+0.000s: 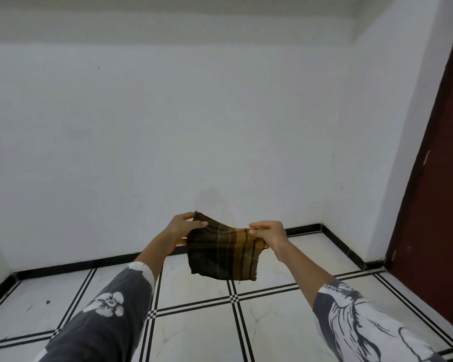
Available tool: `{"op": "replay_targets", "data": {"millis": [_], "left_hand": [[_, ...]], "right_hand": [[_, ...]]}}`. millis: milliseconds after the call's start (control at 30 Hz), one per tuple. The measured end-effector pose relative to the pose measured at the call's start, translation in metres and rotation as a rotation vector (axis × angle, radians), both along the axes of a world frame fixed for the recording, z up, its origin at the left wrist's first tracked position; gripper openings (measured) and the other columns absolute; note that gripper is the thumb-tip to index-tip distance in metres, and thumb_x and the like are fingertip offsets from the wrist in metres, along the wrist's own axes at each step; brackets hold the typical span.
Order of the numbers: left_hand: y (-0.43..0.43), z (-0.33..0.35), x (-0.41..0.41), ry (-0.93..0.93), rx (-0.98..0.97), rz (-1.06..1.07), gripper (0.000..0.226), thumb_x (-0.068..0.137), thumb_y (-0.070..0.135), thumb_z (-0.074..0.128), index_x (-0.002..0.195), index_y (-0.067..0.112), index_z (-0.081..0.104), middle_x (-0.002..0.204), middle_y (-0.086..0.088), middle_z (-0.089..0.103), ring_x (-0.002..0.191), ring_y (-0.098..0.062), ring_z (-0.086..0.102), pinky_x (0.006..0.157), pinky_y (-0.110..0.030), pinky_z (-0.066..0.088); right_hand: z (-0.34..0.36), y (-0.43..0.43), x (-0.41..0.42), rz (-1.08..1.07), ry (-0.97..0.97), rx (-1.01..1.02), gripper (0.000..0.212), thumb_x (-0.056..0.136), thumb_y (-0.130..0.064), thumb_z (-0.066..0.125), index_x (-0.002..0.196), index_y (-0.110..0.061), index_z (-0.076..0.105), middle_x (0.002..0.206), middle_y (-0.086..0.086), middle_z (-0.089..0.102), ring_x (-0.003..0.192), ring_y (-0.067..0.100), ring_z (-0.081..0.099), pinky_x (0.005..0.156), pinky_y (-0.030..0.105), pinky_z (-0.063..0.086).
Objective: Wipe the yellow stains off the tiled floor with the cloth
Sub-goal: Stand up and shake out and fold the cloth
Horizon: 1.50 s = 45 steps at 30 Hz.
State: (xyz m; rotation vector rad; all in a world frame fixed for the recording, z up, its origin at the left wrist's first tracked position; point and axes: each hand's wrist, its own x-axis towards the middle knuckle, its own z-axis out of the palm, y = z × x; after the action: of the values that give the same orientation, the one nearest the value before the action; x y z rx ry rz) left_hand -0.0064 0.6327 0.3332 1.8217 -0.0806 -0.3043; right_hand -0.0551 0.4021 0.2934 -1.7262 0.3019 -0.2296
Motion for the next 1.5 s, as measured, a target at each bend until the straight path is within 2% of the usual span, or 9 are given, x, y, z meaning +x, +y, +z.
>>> {"op": "replay_targets", "data": {"millis": [133,333,433,667,867,1033,1167,1367,1500], "left_hand": [[-0.003,0.003,0.002,-0.009,-0.053,0.127,0.031,0.083,0.01,0.069,0.109,-0.006,0.063,0.101,-0.017,0.064,0.081,-0.022,0.062,0.062,-0.028,0.052],[-0.009,0.006,0.004,0.07,-0.199,0.23,0.011,0.089,0.001,0.057,0.1,-0.001,0.059,0.116,-0.02,0.059,0.096,-0.027,0.056,0.082,-0.035,0.047],[-0.012,0.007,0.005,0.07,-0.193,0.234,0.018,0.087,-0.002,0.059,0.105,-0.002,0.058,0.118,-0.021,0.059,0.097,-0.027,0.056,0.083,-0.033,0.046],[-0.016,0.011,0.012,-0.209,0.305,0.052,0.024,0.083,0.011,0.069,0.102,-0.004,0.065,0.096,-0.013,0.061,0.093,-0.026,0.056,0.078,-0.031,0.047],[-0.017,0.003,0.014,-0.322,0.343,0.121,0.026,0.085,0.018,0.067,0.104,0.002,0.059,0.104,-0.021,0.063,0.081,-0.027,0.059,0.079,-0.038,0.051],[-0.013,0.015,0.01,-0.154,0.015,-0.017,0.047,0.079,0.016,0.074,0.119,0.007,0.05,0.11,-0.019,0.061,0.094,-0.026,0.061,0.074,-0.029,0.053],[-0.011,0.02,0.009,-0.202,0.262,-0.233,0.044,0.075,0.008,0.076,0.116,0.01,0.06,0.114,-0.015,0.059,0.109,-0.028,0.054,0.095,-0.035,0.044],[-0.02,0.009,0.012,-0.427,0.635,-0.204,0.029,0.075,0.005,0.074,0.104,0.005,0.069,0.096,-0.01,0.066,0.09,-0.019,0.055,0.074,-0.023,0.041],[-0.017,0.011,0.006,-0.4,0.633,-0.198,0.016,0.075,0.012,0.075,0.088,0.004,0.072,0.08,-0.004,0.063,0.083,-0.018,0.054,0.06,-0.019,0.037]], "right_hand": [[-0.004,-0.005,-0.002,-0.058,0.017,-0.11,0.022,0.075,-0.009,0.076,0.096,-0.005,0.073,0.103,0.011,0.07,0.099,0.023,0.064,0.093,0.037,0.052],[0.006,-0.01,-0.011,-0.111,-0.006,0.054,0.018,0.076,-0.002,0.073,0.094,-0.001,0.072,0.092,0.007,0.067,0.091,0.02,0.06,0.074,0.028,0.051],[0.007,-0.011,-0.012,-0.139,0.004,0.02,0.021,0.073,0.001,0.074,0.094,-0.001,0.072,0.097,0.011,0.068,0.091,0.02,0.06,0.08,0.03,0.051],[0.014,-0.014,-0.013,-0.164,-0.006,-0.287,0.024,0.069,-0.007,0.08,0.091,-0.001,0.073,0.1,0.013,0.071,0.097,0.024,0.064,0.084,0.025,0.049],[0.021,-0.016,-0.015,-0.091,0.051,-0.456,0.033,0.069,-0.013,0.081,0.098,-0.002,0.07,0.107,0.014,0.068,0.1,0.024,0.063,0.078,0.024,0.047],[0.03,-0.022,-0.017,-0.018,0.07,-0.608,0.043,0.069,-0.013,0.081,0.108,-0.002,0.067,0.112,0.013,0.066,0.104,0.025,0.061,0.08,0.024,0.044],[0.03,-0.028,-0.016,-0.024,0.089,-0.688,0.033,0.07,-0.009,0.079,0.101,-0.002,0.069,0.107,0.015,0.067,0.098,0.026,0.063,0.078,0.028,0.05],[0.027,-0.036,-0.023,-0.083,0.083,-0.731,0.018,0.075,-0.022,0.076,0.09,-0.013,0.072,0.101,0.004,0.07,0.093,0.02,0.062,0.067,0.025,0.04],[0.024,-0.05,-0.027,0.094,0.048,-0.539,0.023,0.074,-0.02,0.077,0.092,-0.008,0.071,0.11,0.007,0.065,0.111,0.023,0.055,0.089,0.032,0.043]]}}
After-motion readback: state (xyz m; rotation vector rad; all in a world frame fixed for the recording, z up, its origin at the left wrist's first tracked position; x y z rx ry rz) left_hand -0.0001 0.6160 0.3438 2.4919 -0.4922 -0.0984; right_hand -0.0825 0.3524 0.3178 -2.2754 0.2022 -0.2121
